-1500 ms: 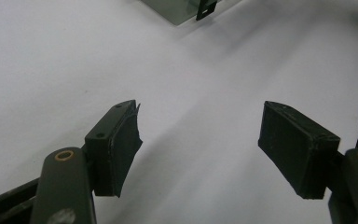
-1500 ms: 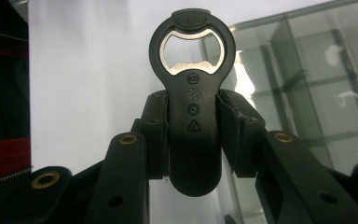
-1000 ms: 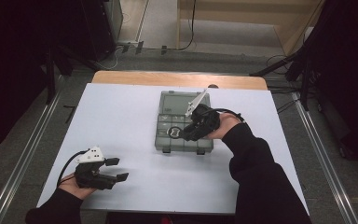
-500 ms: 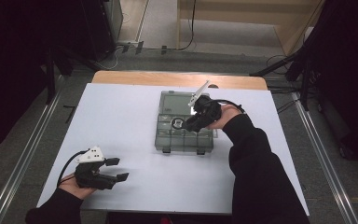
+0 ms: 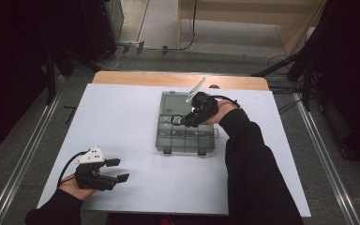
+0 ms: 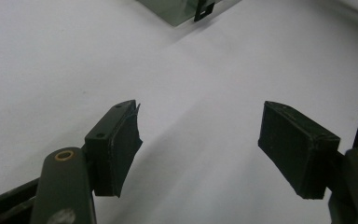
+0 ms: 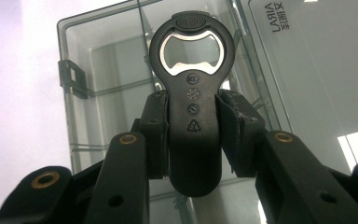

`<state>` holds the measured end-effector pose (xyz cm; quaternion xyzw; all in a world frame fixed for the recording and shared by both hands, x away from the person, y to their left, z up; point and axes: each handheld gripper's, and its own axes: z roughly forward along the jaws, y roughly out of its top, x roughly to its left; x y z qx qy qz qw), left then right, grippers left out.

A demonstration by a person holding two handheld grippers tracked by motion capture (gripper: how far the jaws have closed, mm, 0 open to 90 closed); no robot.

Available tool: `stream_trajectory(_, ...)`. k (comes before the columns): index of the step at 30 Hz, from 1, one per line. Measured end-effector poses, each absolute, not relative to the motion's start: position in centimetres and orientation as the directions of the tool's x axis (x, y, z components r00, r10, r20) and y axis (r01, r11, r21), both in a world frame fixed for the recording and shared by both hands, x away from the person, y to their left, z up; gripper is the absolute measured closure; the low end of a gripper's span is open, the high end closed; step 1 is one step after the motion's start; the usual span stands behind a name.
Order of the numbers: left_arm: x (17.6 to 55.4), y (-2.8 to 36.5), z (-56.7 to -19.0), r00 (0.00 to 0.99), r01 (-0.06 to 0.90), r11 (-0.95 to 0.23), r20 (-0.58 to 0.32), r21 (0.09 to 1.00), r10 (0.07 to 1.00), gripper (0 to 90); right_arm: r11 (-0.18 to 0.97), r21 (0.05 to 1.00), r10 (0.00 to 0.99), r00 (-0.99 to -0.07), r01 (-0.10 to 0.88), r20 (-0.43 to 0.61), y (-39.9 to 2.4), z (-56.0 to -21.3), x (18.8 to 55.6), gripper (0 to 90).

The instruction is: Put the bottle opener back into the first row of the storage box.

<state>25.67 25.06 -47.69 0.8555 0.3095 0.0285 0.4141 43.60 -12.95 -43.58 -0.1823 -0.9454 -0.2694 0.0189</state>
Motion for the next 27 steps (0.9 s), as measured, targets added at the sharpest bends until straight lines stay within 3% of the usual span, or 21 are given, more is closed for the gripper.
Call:
stream_trajectory(22,25.7,25.1,-47.7,0.811,0.501,-0.473,-0.204,0.724,0.548,28.4,0.811,0.479,0.328,-0.939,0.335,0.101,-11.0,-45.1,44.3,64.7)
stream_trajectory(23,25.7,25.1,-47.7,0.811,0.502,-0.473,-0.204,0.724,0.548,28.4,0.814,0.474,0.335,-0.938,0.335,0.089,-10.9,-45.0,44.3,62.1)
stream_trajectory(24,25.7,25.1,-47.7,0.810,0.503,-0.472,-0.204,0.724,0.550,28.4,0.806,0.489,0.334,-0.938,0.333,0.089,-10.9,-44.9,44.2,50.3)
stream_trajectory(27,25.7,25.1,-47.7,0.811,0.501,-0.474,-0.203,0.724,0.549,28.4,0.801,0.496,0.332,-0.938,0.336,0.099,-10.9,-44.6,44.0,46.0)
